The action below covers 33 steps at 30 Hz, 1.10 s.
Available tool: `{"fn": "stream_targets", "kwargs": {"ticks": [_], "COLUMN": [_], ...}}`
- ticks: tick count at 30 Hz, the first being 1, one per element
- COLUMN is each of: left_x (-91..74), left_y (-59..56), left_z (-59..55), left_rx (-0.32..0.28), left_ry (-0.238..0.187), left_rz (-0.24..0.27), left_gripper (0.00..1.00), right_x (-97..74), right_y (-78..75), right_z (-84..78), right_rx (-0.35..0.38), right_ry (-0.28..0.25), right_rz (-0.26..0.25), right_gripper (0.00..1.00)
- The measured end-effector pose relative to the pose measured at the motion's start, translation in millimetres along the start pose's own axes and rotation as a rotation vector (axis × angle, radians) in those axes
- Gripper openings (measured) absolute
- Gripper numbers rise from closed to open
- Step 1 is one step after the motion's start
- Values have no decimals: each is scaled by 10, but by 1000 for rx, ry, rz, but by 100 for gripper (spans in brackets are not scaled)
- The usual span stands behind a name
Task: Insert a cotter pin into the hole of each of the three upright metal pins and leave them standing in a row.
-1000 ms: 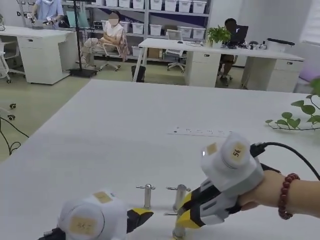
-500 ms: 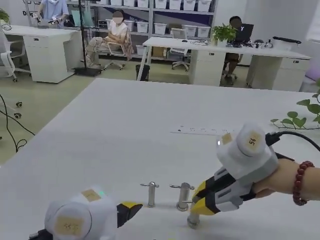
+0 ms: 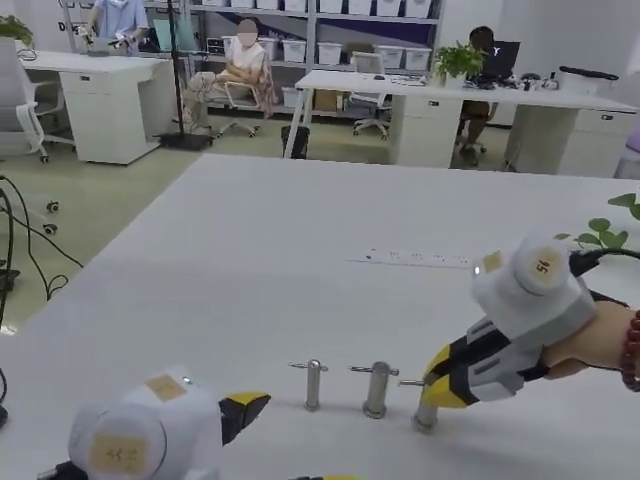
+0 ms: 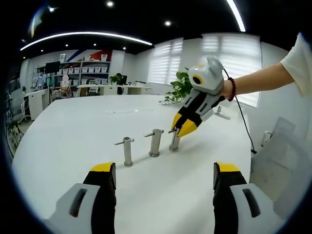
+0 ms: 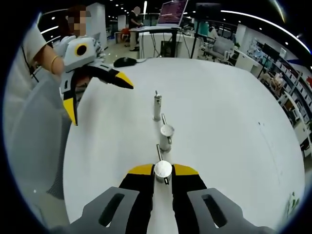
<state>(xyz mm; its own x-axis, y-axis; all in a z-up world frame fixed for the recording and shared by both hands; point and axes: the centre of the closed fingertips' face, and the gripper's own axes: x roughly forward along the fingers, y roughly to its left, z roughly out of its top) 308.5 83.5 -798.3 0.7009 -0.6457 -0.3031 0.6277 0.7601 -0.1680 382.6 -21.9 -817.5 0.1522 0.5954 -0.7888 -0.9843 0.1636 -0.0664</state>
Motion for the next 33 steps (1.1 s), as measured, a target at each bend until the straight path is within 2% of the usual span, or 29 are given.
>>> {"fn": "stream_targets", "kwargs": {"ticks": [10,20,22,26,29,33], "left_x": [-42,-62,-63,-60,-57,-57], "left_y": [11,35,28,19,10,8], "left_z": [-16,-31,-40,-56,-56,-44], "left_rx": [4,7,7,10,9,16], "left_ry": [5,16,17,25,28,35], "left_rz": [8,7,5,0,-3,-5], "left_gripper": [82,83,83,83,83,84], "right_x": [-35,-37,-36,-33,-29,-13], "right_y": [-118,-153,-160,-165,-170,-164], "right_z": [-91,-128,-130,-144,-144,-156], "right_rx": [15,31,54,33,44,87], "right_ry": [15,7,4,10,8,-4], "right_rz": [-14,5,11,14,14,2], "right_gripper": [13,13,14,14,15,22]}}
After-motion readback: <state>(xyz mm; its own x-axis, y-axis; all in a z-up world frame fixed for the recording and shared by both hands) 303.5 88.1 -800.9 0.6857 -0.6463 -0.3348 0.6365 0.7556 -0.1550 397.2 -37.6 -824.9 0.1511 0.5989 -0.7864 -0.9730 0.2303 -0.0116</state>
